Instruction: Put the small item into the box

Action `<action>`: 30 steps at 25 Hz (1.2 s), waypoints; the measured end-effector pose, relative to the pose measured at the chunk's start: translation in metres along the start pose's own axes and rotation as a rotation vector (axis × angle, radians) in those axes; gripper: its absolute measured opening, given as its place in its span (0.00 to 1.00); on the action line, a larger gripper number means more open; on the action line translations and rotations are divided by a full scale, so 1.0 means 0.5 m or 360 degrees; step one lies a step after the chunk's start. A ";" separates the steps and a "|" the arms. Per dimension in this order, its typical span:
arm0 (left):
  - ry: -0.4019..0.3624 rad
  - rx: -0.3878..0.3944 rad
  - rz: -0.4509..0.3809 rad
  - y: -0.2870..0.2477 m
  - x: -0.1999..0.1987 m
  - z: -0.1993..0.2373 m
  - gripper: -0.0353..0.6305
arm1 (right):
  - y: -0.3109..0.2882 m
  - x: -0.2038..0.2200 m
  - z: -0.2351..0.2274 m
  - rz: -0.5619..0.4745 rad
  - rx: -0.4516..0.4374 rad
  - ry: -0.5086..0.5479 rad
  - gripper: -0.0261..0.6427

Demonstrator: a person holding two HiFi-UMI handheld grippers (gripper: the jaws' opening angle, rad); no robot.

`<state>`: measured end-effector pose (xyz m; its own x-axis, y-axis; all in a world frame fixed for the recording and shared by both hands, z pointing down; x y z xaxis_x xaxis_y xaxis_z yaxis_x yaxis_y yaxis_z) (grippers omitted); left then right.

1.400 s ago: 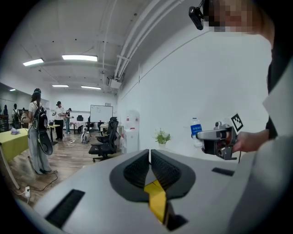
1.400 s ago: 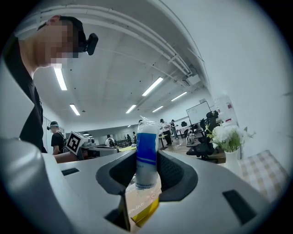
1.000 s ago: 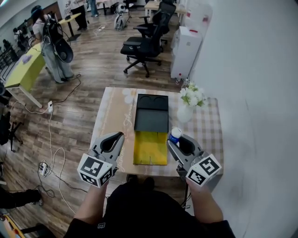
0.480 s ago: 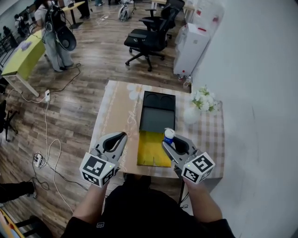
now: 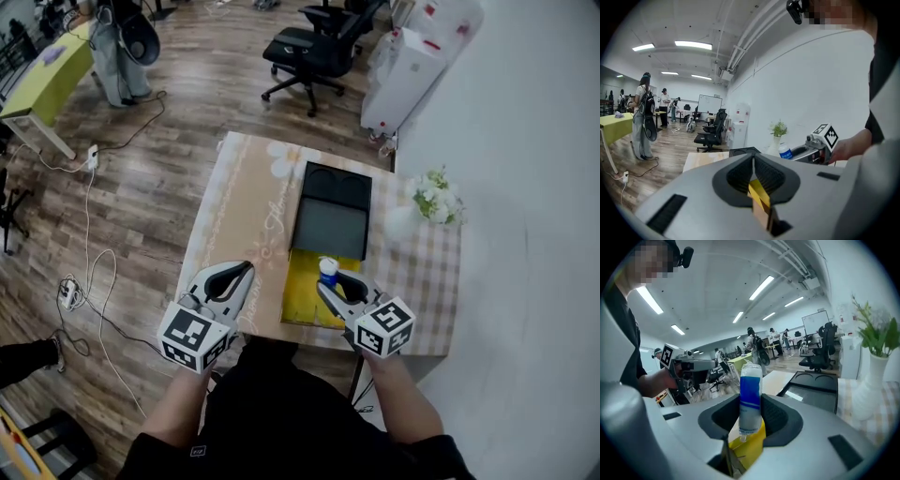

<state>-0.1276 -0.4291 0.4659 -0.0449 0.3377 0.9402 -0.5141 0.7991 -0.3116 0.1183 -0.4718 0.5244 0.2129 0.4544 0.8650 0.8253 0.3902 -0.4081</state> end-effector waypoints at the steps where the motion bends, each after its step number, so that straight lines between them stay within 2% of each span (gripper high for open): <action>1: 0.0010 -0.0002 0.0008 -0.001 0.005 0.004 0.09 | -0.009 0.012 -0.004 0.0029 -0.0005 -0.0018 0.26; 7: 0.0046 0.0005 0.0046 -0.018 0.029 0.017 0.09 | -0.061 0.078 -0.031 0.0196 -0.0035 -0.0110 0.26; 18: 0.0062 -0.0034 0.0060 -0.004 0.029 0.021 0.09 | -0.118 0.171 -0.083 0.0533 0.0037 -0.0247 0.27; 24: 0.0071 -0.0073 0.0040 0.017 0.021 0.023 0.09 | -0.122 0.190 -0.092 0.0598 0.0046 -0.0295 0.28; 30: 0.0049 -0.0069 0.0030 0.029 0.009 0.020 0.09 | -0.106 0.172 -0.098 0.0539 0.0092 -0.0320 0.30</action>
<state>-0.1437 -0.4209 0.4672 -0.0276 0.3676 0.9296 -0.4756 0.8131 -0.3357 0.1185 -0.4928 0.6346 0.3565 0.7104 0.6068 0.6939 0.2336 -0.6811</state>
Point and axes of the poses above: the fingertips, and each gripper's own axes: y backward along the fingers, z to its left, x out of its underside, the point moved 8 cm from there along y, backward along the fingers, and after that the axes turned 1 degree about -x, right-handed, at the moved point
